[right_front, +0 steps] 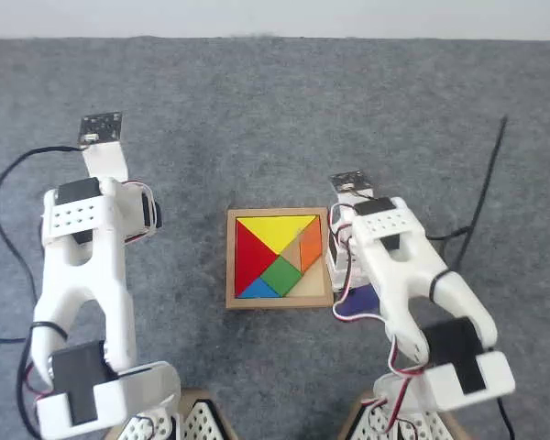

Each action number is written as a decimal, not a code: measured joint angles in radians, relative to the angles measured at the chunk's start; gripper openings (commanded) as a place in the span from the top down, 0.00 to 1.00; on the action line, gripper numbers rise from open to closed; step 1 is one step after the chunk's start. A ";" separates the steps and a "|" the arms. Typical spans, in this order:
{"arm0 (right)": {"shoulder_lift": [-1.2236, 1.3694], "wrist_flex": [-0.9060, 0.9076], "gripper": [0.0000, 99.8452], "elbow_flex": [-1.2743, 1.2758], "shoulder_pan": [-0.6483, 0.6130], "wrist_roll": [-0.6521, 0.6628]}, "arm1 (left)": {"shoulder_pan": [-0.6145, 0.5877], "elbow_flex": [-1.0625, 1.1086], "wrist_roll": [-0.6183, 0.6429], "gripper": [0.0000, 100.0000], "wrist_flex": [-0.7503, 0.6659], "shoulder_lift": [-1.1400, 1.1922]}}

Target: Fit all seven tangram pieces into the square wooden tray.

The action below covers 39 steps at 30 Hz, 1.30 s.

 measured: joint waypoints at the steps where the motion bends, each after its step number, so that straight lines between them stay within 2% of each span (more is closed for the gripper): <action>1: 0.008 0.002 0.84 -0.008 0.014 0.015 | 0.000 0.000 0.000 0.83 0.000 0.000; 4: -0.028 -0.015 0.89 0.009 0.077 0.037 | 0.000 0.000 0.000 0.83 0.000 0.000; 7: -0.120 -0.031 0.86 0.012 0.123 0.157 | 0.000 0.000 0.000 0.83 0.000 0.000; 10: -0.253 0.018 0.80 0.014 0.118 0.319 | 0.000 0.000 0.000 0.83 0.000 0.000; 14: -0.379 0.084 0.79 0.035 0.130 0.466 | 0.000 0.000 0.000 0.83 0.000 0.000; 16: -0.396 0.091 0.79 0.075 0.127 0.534 | 0.000 0.000 0.000 0.83 0.000 0.000; 20: -0.396 0.094 0.79 0.206 0.058 0.752 | 0.000 0.000 0.000 0.83 0.000 0.000; 25: -0.397 0.051 0.70 0.262 0.044 0.907 | 0.000 0.000 0.000 0.83 0.000 0.000; 28: -0.397 0.021 0.67 0.279 0.035 0.971 | 0.000 0.000 0.000 0.83 0.000 0.000; 39: -0.397 -0.107 0.71 0.393 0.029 1.037 | 0.000 0.000 0.000 0.83 0.000 0.000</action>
